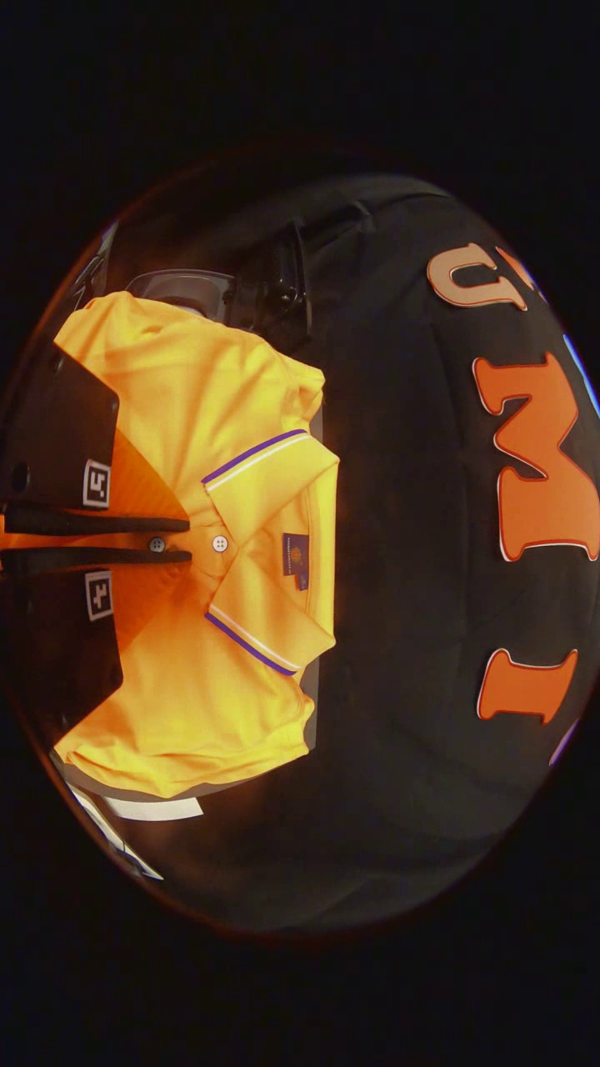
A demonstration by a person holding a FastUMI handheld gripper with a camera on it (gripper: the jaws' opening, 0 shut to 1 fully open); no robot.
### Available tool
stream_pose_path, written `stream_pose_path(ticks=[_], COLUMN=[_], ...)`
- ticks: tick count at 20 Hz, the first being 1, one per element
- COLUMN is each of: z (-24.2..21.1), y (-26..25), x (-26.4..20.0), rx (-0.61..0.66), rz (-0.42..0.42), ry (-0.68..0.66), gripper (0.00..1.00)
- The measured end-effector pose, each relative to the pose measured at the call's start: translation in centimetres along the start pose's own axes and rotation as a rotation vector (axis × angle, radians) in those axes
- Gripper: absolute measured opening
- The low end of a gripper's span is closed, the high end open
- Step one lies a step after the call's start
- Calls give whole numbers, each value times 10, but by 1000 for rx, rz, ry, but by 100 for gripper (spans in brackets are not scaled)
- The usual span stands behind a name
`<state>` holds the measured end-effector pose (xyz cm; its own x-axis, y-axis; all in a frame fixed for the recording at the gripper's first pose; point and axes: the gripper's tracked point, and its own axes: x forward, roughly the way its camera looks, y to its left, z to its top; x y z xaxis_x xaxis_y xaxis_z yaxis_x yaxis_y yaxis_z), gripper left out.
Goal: Put the clothes into the washing machine and then close the washing machine lid.
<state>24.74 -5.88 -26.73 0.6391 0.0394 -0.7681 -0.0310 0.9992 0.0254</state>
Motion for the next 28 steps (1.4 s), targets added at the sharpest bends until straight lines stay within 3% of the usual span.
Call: stream_pose_path(ticks=[7,17,22,28], z=[13,47,61,67], y=[1,7,39,73], x=[-16,-65,-91,-115], rx=[74,169,284,372], rz=[45,233,399,460], ry=[-180,-332,-362,-387], gripper=[9,9,9,9])
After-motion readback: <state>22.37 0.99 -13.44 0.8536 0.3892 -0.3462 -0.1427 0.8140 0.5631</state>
